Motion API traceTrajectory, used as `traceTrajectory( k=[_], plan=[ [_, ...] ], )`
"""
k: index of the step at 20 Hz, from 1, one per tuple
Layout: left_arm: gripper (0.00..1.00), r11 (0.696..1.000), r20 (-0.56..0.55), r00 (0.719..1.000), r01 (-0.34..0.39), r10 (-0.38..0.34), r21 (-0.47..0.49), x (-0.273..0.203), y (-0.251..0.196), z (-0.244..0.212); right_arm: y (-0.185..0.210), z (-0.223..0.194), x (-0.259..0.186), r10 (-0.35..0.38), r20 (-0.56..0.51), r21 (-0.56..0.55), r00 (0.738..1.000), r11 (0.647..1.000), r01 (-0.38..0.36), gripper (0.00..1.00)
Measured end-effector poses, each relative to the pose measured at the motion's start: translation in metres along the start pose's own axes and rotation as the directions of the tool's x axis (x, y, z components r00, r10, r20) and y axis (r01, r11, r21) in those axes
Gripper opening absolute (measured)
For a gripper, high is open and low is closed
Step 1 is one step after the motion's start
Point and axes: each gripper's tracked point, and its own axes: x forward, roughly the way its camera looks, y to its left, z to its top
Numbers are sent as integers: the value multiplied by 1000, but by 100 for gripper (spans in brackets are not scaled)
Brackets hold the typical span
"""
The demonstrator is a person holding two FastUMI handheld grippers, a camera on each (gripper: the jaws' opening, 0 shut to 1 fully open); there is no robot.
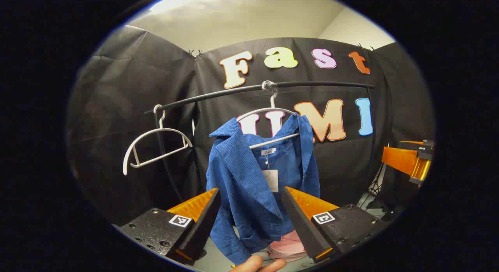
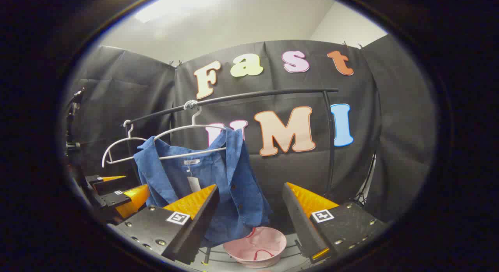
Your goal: Grasp the clothes on the hanger with both hands and then place them into the laundry hamper below.
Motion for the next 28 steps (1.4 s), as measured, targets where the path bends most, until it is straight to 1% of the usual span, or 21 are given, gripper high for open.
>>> traceTrajectory(
  k=[1,2,3,4,5,6,8,9,10,13,14,15,16,17,18,19,20,23,24,25,28],
  plan=[
    [100,1000,1,1000,2,-2,-11,0,-1,2,3,-2,1,7,-11,3,1000,1000,-7,96],
    [97,1000,-6,1000,7,-7,-27,-2,-3,0,6,-7,0,17,-28,13,999,1000,-17,96],
    [97,999,-7,1000,10,-11,-42,-3,-4,0,8,-10,-1,29,-39,29,999,999,-27,96],
    [100,999,0,1000,11,-11,-49,-3,-4,1,8,-11,-3,35,-43,42,998,999,-33,99],
    [97,999,4,1000,4,-4,-48,-2,-3,1,6,-14,-3,33,-46,49,998,998,-30,98],
    [100,999,-6,1000,-2,1,-44,-2,-2,-4,4,-17,-4,28,-51,50,998,998,-26,96],
    [100,999,-34,999,-7,6,-36,-4,-2,-13,5,-23,-5,32,-66,56,997,998,-28,98],
    [97,999,-33,999,-7,6,-34,-4,-2,-13,7,-25,-4,39,-73,59,997,998,-34,98],
    [97,1000,-31,999,-8,7,-28,-3,-2,-13,7,-27,-3,42,-78,60,996,997,-37,98],
    [97,1000,-29,1000,-5,5,-21,-2,-5,-11,11,-29,-1,51,-84,65,995,997,-46,98],
    [100,1000,-25,1000,-5,4,-24,-1,-5,-11,12,-29,1,53,-86,61,995,997,-48,98],
    [100,1000,-21,1000,-2,1,-28,0,-7,-9,11,-29,3,55,-86,52,995,997,-51,96],
    [97,1000,-17,1000,-2,2,-30,2,-7,-10,11,-29,6,54,-85,45,995,998,-50,96],
    [97,1000,-14,1000,-6,5,-28,4,-7,-10,11,-29,8,55,-86,42,995,998,-52,96],
    [100,1000,-11,1000,-17,16,-26,8,-5,-9,11,-30,12,57,-89,41,994,998,-54,98],
    [96,999,-13,1000,-26,26,-26,13,-3,-9,11,-29,17,59,-85,43,995,998,-56,98],
    [100,999,-21,999,-37,36,-29,18,-2,-11,12,-28,20,61,-82,45,995,997,-58,98],
    [100,997,-24,998,-61,60,-43,28,2,-10,14,-20,35,74,-63,46,995,996,-71,98],
    [100,997,-20,997,-69,68,-43,30,4,-10,16,-17,41,79,-54,39,995,996,-77,99],
    [97,996,-20,997,-73,73,-42,33,4,-11,18,-14,48,85,-43,31,995,996,-84,98],
    [97,996,-30,997,-74,72,-40,39,3,-15,25,-16,69,107,-33,18,994,994,-107,98]
  ],
)
